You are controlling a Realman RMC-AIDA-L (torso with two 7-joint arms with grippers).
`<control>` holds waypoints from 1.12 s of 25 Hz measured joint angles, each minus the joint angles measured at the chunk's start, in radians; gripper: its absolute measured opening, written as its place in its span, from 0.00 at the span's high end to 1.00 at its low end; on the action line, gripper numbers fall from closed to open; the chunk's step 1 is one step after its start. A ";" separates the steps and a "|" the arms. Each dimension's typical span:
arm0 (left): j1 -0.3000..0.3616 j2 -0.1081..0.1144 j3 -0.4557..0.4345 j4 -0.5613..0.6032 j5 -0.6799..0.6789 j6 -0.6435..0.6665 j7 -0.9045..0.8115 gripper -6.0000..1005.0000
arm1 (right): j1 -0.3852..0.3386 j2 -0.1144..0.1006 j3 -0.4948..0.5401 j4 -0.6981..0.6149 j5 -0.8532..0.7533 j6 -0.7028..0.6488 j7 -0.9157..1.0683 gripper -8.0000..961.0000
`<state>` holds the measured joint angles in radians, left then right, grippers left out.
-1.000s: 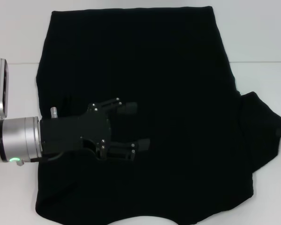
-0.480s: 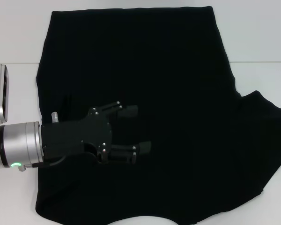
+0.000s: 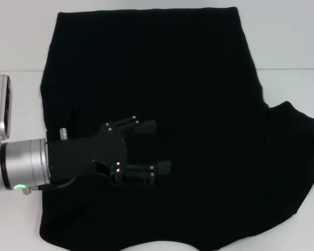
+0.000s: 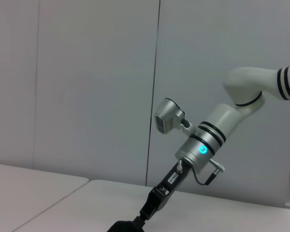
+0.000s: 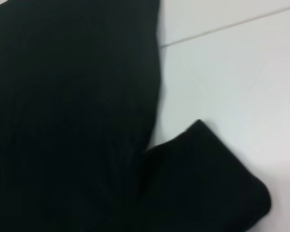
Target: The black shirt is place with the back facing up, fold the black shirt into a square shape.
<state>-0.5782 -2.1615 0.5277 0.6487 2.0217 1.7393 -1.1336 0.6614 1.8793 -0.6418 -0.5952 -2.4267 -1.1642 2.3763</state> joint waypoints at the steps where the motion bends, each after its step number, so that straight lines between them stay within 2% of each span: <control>1: 0.000 0.000 0.000 -0.001 0.000 0.000 0.000 0.06 | 0.007 0.003 0.000 0.000 0.009 -0.012 -0.010 0.92; 8: 0.006 0.000 0.000 -0.001 0.000 -0.002 -0.013 0.06 | 0.091 0.042 -0.022 -0.011 0.054 -0.091 -0.054 0.91; 17: 0.009 0.000 -0.023 -0.004 0.000 -0.007 -0.028 0.06 | 0.206 0.081 -0.222 -0.012 0.048 -0.114 -0.043 0.89; 21: 0.007 0.002 -0.024 -0.005 0.000 -0.021 -0.037 0.06 | 0.213 0.098 -0.241 -0.043 0.048 -0.135 -0.033 0.88; 28: 0.008 0.002 -0.026 -0.004 0.000 -0.042 -0.040 0.06 | 0.186 0.087 -0.200 -0.050 0.059 -0.132 -0.025 0.57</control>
<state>-0.5703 -2.1592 0.5015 0.6444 2.0218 1.6976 -1.1739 0.8470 1.9666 -0.8423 -0.6453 -2.3678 -1.2963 2.3509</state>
